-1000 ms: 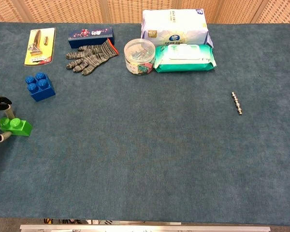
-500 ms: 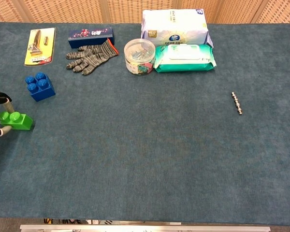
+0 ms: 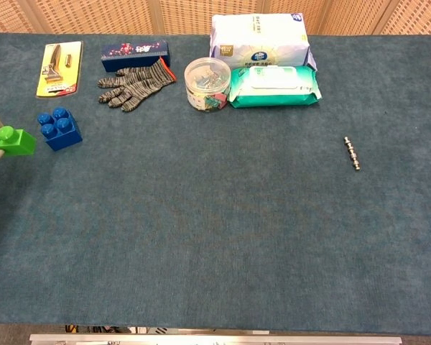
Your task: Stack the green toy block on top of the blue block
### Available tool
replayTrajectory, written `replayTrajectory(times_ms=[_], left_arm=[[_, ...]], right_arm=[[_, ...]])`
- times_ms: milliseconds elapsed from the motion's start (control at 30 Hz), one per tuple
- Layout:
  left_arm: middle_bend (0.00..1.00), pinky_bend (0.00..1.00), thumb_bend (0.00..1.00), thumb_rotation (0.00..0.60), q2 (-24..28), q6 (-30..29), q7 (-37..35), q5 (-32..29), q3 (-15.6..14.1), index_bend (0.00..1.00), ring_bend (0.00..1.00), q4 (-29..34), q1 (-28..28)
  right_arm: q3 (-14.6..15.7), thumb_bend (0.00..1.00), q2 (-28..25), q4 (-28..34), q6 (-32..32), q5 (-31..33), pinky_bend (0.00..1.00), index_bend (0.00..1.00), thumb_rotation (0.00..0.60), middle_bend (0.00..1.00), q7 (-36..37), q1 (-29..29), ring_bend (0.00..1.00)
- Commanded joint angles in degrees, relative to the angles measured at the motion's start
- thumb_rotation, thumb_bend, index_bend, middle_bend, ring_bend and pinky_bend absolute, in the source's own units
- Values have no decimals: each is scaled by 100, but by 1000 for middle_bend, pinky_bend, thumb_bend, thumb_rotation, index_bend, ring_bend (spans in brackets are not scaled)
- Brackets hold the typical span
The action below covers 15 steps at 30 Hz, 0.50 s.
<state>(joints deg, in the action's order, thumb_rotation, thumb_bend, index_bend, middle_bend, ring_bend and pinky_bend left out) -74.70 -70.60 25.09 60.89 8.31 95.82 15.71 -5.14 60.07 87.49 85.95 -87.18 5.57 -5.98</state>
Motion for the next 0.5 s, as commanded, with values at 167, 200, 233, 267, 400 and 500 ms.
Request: replayTrajectory(times_ms=[167, 200, 233, 267, 400, 500], left_arm=[[240, 109, 287, 600, -114, 34, 368, -498, 260, 492, 173, 139, 299], [241, 109, 288, 600, -128, 38, 413, -553, 276, 492, 173, 146, 331], [241, 109, 288, 600, -141, 45, 466, -605, 286, 491, 173, 151, 364], [241, 109, 288, 600, -151, 60, 501, -633, 290, 491, 173, 156, 399], [240, 109, 287, 600, -177, 182, 544, -494, 215, 495, 174, 50, 550], [239, 109, 288, 600, -149, 297, 476, -323, 154, 498, 174, -57, 641]], right_arm=[[7, 213, -1, -44, -25, 0, 470, 503, 600, 515, 47, -8, 425], [9, 213, -1, -50, -28, 1, 470, 503, 600, 515, 54, -7, 425], [11, 213, -2, -55, -29, 2, 470, 503, 600, 515, 58, -5, 424], [13, 213, -4, -62, -28, 2, 470, 503, 600, 515, 65, -3, 425], [17, 213, -14, -84, -16, 10, 470, 503, 600, 515, 98, 13, 425], [22, 213, -30, -83, 8, 12, 470, 503, 600, 515, 108, 34, 425]])
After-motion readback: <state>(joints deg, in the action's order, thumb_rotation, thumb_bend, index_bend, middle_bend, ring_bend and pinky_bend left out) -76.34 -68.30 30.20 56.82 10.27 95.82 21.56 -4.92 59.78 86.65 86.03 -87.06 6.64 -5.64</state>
